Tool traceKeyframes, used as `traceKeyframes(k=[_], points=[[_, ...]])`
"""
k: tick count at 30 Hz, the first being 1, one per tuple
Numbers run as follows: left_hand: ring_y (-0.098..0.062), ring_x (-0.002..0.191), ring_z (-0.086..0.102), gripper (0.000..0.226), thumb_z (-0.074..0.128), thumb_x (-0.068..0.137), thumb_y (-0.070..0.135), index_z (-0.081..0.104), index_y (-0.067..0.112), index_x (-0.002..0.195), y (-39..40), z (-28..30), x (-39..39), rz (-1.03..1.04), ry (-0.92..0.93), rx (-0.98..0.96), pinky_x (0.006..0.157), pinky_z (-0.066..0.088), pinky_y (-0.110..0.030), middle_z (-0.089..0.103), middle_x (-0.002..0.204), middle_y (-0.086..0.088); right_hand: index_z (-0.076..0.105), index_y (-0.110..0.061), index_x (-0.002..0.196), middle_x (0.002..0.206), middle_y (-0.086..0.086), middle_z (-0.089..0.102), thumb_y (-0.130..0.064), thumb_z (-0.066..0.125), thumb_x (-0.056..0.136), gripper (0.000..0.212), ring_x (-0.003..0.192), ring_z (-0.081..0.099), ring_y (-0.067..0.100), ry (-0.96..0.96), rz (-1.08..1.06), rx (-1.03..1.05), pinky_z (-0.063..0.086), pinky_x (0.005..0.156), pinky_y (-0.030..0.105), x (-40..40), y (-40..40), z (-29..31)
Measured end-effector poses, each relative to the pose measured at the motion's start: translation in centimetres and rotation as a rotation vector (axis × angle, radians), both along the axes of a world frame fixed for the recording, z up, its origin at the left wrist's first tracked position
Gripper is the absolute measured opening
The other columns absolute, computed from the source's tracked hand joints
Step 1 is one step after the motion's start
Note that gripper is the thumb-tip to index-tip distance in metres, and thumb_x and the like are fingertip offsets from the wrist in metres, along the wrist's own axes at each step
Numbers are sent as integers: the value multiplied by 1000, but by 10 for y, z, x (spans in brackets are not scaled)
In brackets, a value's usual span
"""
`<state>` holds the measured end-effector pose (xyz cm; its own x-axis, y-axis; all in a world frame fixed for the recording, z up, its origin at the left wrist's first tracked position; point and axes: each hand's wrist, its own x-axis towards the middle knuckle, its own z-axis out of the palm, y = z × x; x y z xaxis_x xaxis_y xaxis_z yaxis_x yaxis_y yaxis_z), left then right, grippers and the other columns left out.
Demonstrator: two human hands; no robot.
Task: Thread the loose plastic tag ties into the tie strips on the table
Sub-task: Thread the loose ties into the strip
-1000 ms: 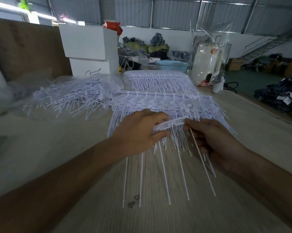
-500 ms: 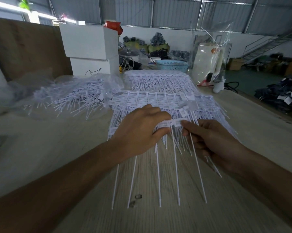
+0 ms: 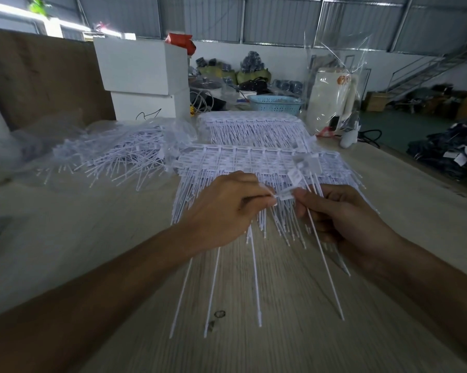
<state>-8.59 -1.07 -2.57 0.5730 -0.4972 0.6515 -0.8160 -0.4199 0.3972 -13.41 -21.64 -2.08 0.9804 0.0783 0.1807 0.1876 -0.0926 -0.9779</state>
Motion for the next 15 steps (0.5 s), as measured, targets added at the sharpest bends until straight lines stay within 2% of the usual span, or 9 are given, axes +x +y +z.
traceKeyframes(k=[3, 6, 10, 15], points=[[-13, 73, 67, 13, 66, 94, 12, 78, 11, 89, 0, 4, 1, -79, 210, -105, 69, 51, -29, 73, 79, -1, 61, -8, 65, 52, 0, 27, -33, 64, 88, 33, 42, 21, 10, -35, 28, 11, 21, 40, 17, 0, -1, 0], [-23, 68, 66, 24, 60, 98, 10, 73, 21, 82, 6, 9, 1, -176, 397, -159, 60, 48, -15, 72, 73, -3, 61, -8, 66, 50, -1, 28, -31, 61, 90, 33, 41, 22, 10, -79, 61, -1, 22, 41, 17, 0, -1, 0], [-15, 71, 67, 11, 63, 94, 7, 73, 4, 99, 6, 12, -1, -183, 390, -175, 67, 52, -20, 71, 78, -11, 62, -10, 69, 53, 1, 26, -32, 58, 95, 35, 43, 22, 10, -44, 31, -22, 22, 40, 19, 1, 2, -3], [-6, 68, 67, 13, 63, 94, 8, 68, 8, 106, 5, 12, -1, -190, 454, -224, 64, 51, -16, 69, 71, -1, 70, -10, 76, 52, 1, 29, -36, 59, 93, 33, 43, 25, 11, 0, 24, -105, 23, 40, 22, 3, 2, -3]])
